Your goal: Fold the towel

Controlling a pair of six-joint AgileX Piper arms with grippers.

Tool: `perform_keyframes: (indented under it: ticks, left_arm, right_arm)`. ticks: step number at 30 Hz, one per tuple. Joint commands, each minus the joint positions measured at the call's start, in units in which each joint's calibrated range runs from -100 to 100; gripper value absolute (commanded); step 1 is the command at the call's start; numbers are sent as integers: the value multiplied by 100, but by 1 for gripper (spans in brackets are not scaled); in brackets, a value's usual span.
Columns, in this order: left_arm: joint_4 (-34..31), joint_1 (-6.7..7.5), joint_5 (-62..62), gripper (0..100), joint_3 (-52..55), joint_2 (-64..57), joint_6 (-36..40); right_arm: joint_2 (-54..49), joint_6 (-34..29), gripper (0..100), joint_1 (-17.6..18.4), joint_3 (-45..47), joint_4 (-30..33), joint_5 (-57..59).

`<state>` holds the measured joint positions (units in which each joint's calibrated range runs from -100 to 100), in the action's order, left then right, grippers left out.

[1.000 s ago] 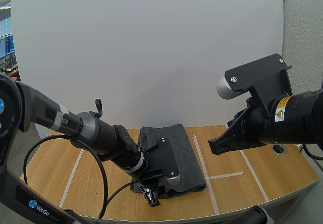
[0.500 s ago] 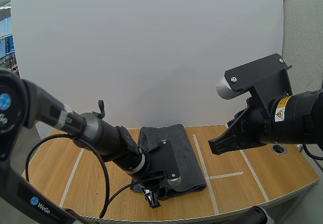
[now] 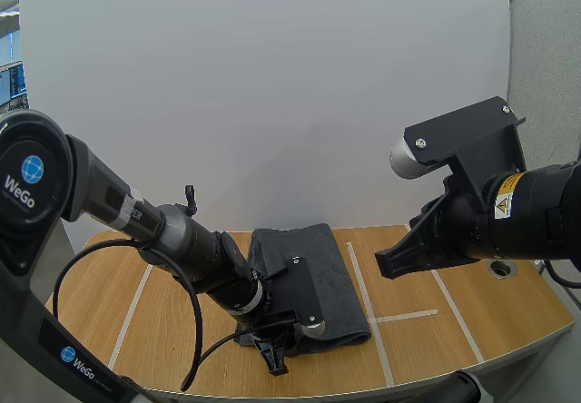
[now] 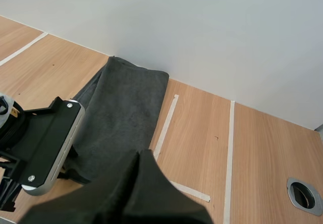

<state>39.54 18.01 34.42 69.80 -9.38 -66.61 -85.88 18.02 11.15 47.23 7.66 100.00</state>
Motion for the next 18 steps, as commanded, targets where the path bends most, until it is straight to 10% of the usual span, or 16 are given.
perform_keyframes:
  ticks: [1, 18]
  left_arm:
    - [18, 25, -27, 40, 23, -194, 17]
    - [-1532, 17, 356, 0, 23, -1057, 1116]
  right_arm:
    - [-48, 26, 0, -19, 12, 35, 0]
    - [-48, 26, 0, -19, 12, 35, 0]
